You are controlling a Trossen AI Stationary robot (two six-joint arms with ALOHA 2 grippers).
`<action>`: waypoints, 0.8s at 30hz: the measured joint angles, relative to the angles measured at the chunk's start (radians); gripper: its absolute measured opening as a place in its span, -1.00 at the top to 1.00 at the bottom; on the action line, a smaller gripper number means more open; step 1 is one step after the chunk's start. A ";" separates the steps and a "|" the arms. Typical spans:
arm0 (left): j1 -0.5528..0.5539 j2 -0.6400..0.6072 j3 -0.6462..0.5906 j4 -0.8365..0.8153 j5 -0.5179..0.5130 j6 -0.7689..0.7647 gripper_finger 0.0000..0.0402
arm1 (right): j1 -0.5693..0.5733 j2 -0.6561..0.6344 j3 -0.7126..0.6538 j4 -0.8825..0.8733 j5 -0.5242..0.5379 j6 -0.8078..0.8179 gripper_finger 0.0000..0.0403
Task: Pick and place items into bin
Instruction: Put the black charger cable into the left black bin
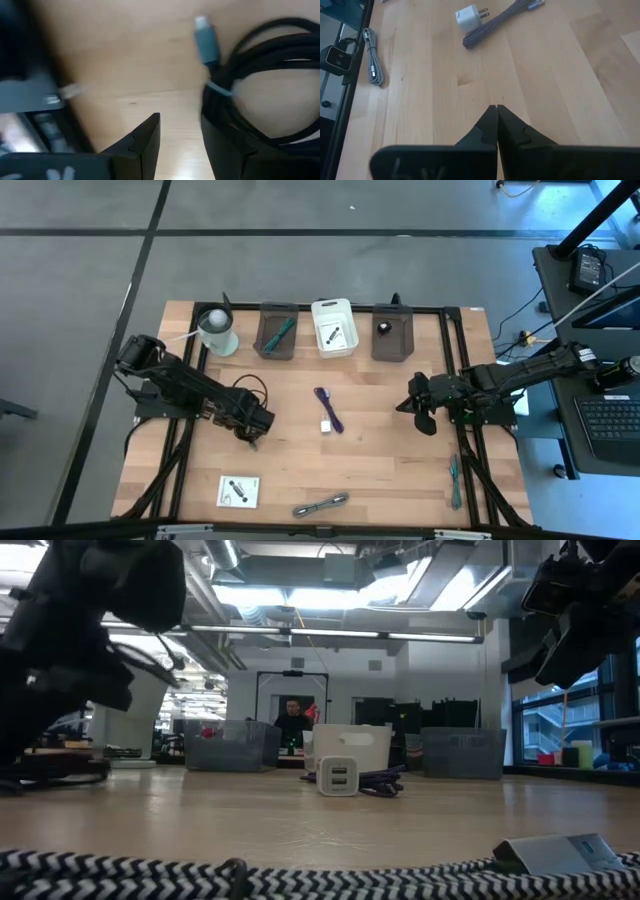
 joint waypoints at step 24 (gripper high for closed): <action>0.005 0.000 0.069 0.015 -0.001 -0.047 0.31 | 0.000 0.000 0.000 0.001 0.000 -0.004 1.00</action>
